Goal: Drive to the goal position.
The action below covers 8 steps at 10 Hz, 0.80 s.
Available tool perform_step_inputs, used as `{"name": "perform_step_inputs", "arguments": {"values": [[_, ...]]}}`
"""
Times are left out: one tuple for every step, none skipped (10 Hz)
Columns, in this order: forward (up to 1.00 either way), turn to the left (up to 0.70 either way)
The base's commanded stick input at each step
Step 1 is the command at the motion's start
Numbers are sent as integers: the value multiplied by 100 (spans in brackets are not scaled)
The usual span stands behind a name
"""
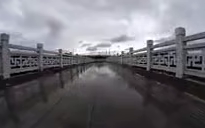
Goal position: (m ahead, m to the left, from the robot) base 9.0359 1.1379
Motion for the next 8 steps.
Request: {"name": "perform_step_inputs", "arguments": {"values": [[62,0],[60,0],[58,0],[56,0],[56,0],[57,0],[57,0],[57,0]]}}
